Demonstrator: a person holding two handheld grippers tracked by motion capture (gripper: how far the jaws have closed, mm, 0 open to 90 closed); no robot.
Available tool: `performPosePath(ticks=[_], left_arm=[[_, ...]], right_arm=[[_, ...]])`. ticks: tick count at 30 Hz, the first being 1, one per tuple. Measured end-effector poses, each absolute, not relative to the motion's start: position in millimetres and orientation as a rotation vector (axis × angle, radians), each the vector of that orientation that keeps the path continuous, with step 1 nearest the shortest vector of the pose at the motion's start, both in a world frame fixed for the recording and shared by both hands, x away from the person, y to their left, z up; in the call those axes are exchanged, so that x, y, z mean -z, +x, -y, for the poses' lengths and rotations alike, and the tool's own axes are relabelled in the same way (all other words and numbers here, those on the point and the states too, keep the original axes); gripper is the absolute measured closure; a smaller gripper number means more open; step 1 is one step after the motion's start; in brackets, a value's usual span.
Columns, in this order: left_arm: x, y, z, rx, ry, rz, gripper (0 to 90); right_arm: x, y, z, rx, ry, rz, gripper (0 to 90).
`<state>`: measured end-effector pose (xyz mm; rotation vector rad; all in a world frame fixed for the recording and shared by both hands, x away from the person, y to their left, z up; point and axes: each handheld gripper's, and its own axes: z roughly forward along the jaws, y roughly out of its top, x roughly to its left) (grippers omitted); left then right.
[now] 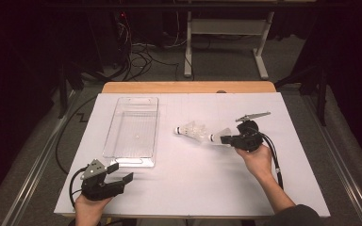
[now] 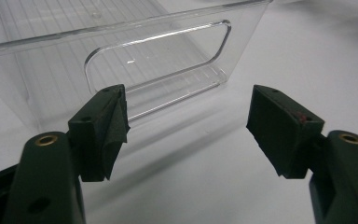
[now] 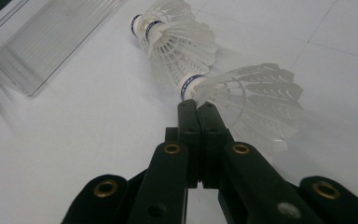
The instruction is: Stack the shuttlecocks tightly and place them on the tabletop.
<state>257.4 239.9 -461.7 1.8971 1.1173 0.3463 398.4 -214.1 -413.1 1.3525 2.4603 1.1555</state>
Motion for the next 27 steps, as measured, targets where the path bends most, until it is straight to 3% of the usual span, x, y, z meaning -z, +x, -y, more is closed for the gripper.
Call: performPosePath(ticks=[27], left_arm=[[462, 258, -240, -0.345, 1.899, -1.114, 29.9]], right_arm=[[423, 417, 199, -1.198, 1.377, -2.439, 90.0]])
